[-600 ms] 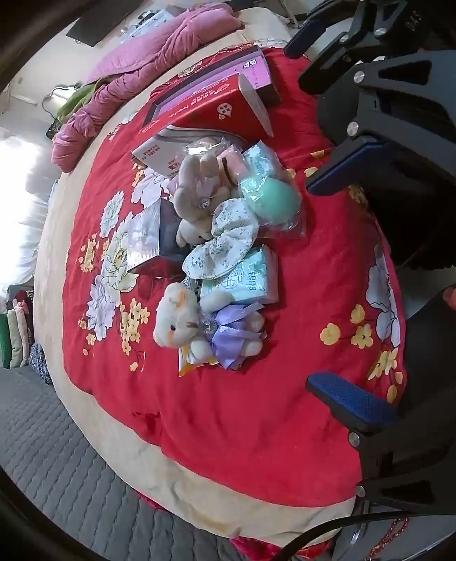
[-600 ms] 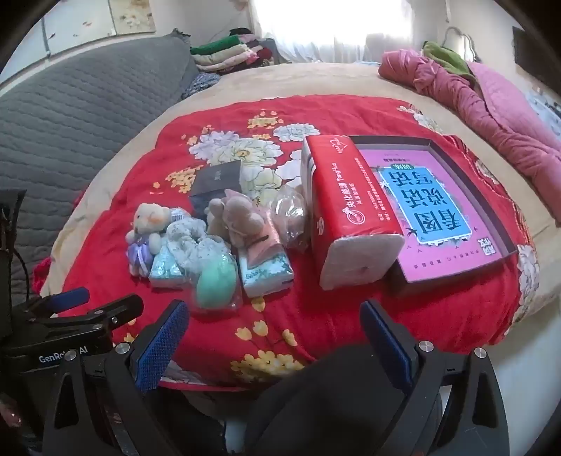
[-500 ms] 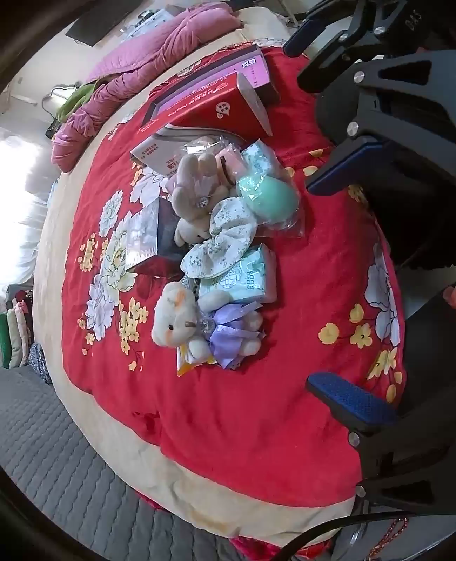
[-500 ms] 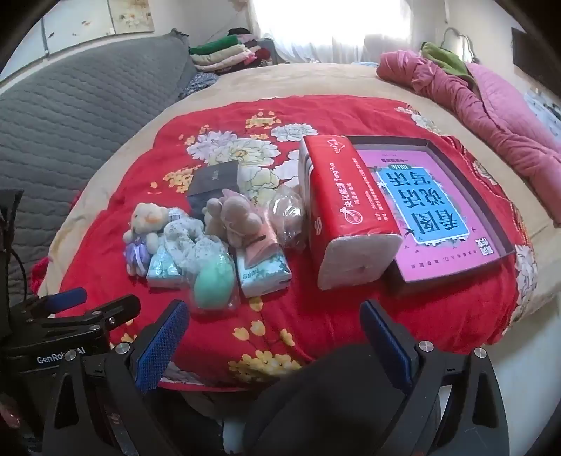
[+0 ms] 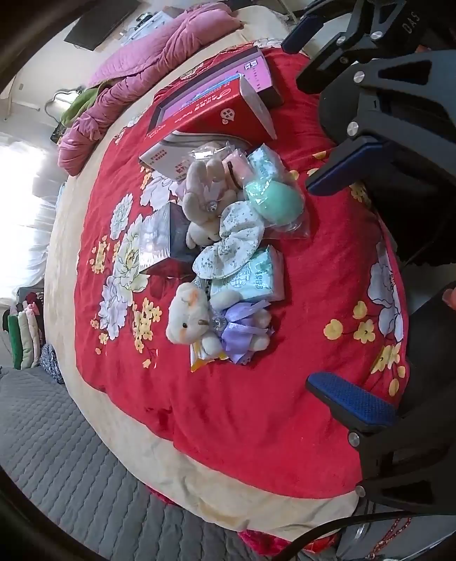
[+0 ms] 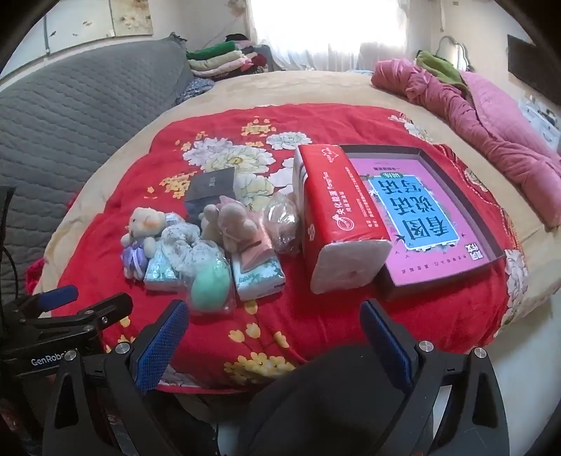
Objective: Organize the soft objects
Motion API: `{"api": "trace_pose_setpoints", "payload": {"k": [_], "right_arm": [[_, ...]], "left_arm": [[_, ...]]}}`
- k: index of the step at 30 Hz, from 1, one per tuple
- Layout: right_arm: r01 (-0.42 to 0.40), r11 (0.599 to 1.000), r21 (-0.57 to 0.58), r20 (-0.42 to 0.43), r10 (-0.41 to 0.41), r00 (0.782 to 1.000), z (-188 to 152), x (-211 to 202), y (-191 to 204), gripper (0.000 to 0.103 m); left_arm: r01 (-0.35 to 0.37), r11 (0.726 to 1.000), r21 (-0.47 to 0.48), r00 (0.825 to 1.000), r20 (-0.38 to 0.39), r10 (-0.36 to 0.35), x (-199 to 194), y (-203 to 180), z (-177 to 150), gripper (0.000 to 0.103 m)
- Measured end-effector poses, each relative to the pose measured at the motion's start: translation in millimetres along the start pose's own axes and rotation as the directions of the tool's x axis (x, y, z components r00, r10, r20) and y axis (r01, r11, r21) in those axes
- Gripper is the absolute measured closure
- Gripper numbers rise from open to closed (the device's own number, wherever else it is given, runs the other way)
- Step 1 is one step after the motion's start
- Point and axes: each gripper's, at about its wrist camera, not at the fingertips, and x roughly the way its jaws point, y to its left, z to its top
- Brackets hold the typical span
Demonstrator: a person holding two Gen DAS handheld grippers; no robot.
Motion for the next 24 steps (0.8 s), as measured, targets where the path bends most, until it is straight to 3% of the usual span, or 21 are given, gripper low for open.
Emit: {"api": "trace_pose_setpoints", "payload": {"k": [24], "right_arm": [[0.020,1.000,-0.019,0.012,-0.020,1.000,-0.8,-3.5,4.6,0.005]], "left_arm": [[-0.007,1.000,0.002,1.000,0.018,0.007,-4.6,4.6,2.0,0.002]]}}
